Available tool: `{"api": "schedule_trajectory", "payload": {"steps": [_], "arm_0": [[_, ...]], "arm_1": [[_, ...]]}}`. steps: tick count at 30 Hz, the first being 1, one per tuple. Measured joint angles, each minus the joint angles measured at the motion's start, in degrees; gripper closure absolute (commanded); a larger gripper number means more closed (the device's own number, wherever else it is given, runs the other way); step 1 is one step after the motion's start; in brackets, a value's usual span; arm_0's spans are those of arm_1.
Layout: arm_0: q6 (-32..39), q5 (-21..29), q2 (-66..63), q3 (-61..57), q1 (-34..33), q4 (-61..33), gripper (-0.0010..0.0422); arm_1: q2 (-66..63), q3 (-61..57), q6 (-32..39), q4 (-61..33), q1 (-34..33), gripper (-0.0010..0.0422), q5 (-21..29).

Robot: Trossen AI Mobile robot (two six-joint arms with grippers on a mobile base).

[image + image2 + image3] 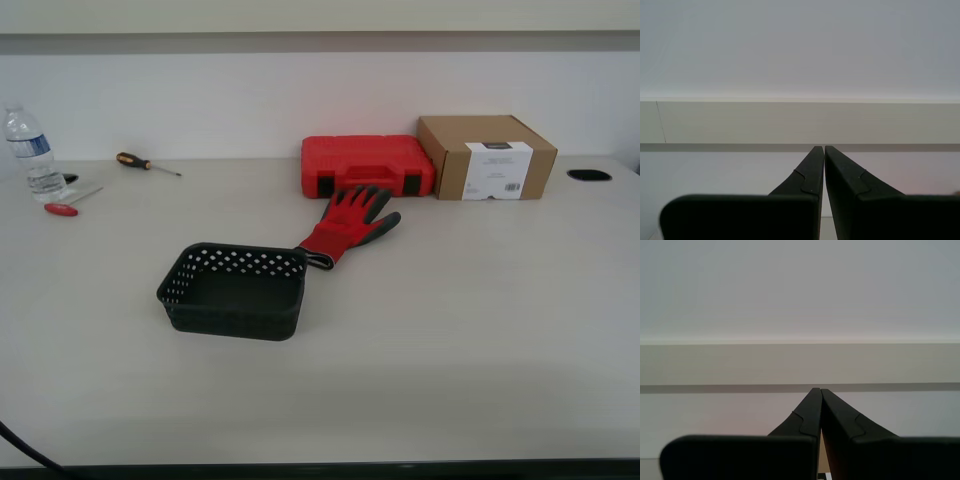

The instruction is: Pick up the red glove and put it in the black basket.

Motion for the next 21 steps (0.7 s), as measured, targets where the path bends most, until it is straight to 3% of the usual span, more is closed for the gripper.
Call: {"api": "schedule_trajectory", "payload": {"steps": [15, 19, 21], "arm_0": [[0.0, 0.0, 0.0, 0.0, 0.1, 0.0, 0.0412], [0.0, 0.0, 0.0, 0.0, 0.0, 0.0, 0.0412], [0.0, 0.0, 0.0, 0.0, 0.0, 0.0, 0.0412]], "arm_1": [[0.0, 0.0, -1.0, -0.2, 0.0, 0.0413, 1.0], [0.5, 1.2, -8.1, -2.7, -0.2, 0.0413, 9.4], [1.8, 3.7, -9.3, -8.4, -0.9, 0.0413, 10.8]]}}
